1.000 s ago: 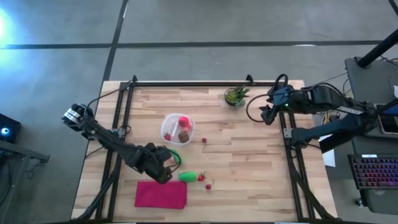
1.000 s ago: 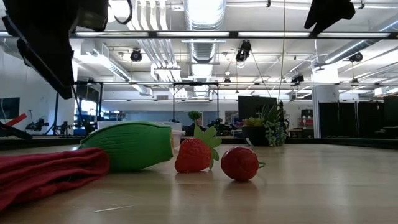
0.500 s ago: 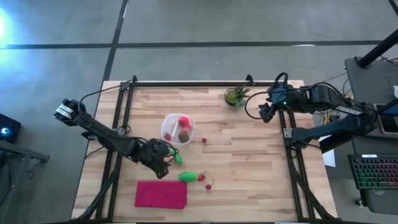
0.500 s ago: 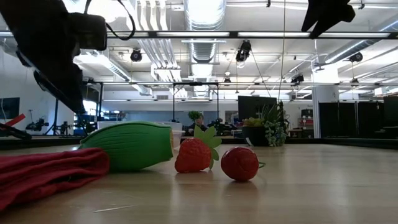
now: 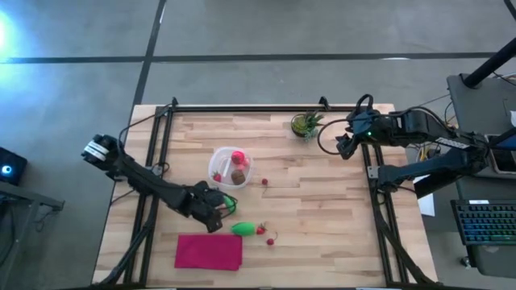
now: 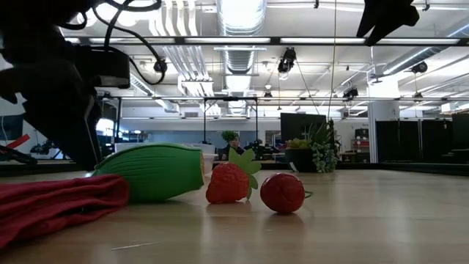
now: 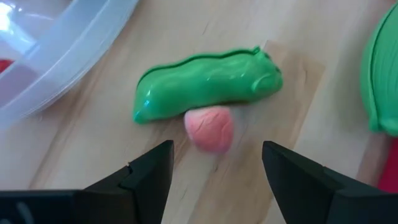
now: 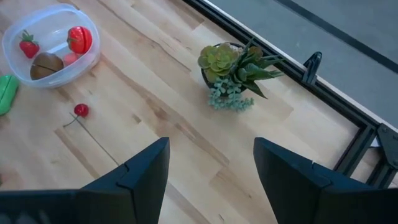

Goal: Pick and placing Produce into tupperware
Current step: Put the pink peach into the transparent bin

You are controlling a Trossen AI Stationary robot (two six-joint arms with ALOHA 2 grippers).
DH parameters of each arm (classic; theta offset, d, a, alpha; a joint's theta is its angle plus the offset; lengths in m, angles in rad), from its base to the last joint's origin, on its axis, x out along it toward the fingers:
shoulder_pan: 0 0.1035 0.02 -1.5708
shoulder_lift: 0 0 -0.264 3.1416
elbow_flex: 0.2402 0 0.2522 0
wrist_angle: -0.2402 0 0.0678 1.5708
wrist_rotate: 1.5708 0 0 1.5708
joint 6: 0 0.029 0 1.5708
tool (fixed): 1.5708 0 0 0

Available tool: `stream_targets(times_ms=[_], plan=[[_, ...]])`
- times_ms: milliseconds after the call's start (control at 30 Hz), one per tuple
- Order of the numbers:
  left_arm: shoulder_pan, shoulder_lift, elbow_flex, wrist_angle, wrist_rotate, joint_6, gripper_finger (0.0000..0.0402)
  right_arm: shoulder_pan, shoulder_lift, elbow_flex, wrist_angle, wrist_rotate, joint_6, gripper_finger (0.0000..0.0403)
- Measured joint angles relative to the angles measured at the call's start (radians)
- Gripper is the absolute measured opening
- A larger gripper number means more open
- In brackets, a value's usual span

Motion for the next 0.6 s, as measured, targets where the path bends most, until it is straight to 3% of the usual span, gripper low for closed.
stream_targets(times_ms=[333,600], plan=[[0.0,0.082,0.024,0.023,-0.002,-0.128,0.023,0.0,0.0,0.0,-0.001,0.0,-0.011,0.0226],[0.015,0.081,0.018,0.023,-0.039,-0.132,0.0223,0.0,0.0,0.001,-0.001,-0.001,-0.019,0.0226]])
